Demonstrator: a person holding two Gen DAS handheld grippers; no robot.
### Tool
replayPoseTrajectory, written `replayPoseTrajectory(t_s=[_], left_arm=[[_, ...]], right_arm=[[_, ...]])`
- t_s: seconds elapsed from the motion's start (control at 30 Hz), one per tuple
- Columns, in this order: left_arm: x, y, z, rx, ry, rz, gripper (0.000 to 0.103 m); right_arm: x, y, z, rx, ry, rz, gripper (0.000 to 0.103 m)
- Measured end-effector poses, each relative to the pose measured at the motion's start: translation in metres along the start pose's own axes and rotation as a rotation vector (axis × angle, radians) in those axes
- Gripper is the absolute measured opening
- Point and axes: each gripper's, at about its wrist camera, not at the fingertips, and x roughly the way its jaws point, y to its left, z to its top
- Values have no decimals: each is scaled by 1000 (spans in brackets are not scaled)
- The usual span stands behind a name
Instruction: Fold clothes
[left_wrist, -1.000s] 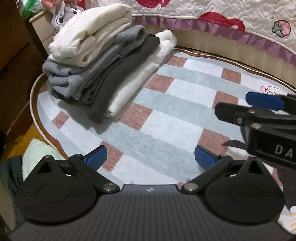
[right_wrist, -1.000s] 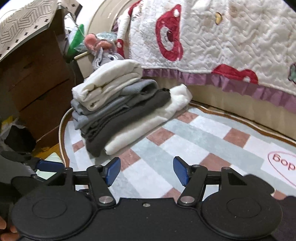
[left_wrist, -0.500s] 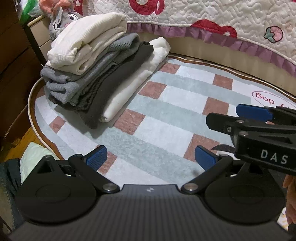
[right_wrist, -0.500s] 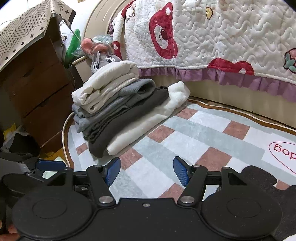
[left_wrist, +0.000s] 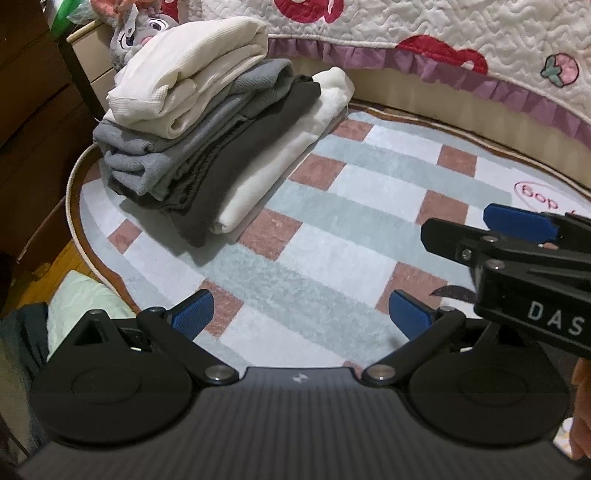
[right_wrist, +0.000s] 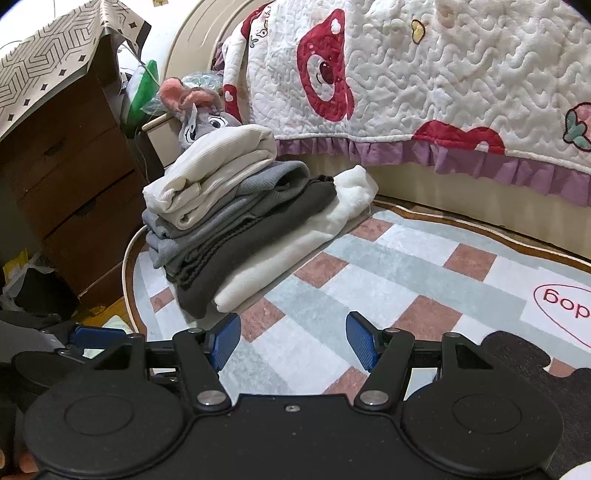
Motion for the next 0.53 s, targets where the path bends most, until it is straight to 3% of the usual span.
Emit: replayPoseTrajectory(t_s=[0.53], left_arm=[[-2, 1, -1, 23, -14, 10, 103]], right_arm=[[4, 2, -1, 6, 18, -5, 68]])
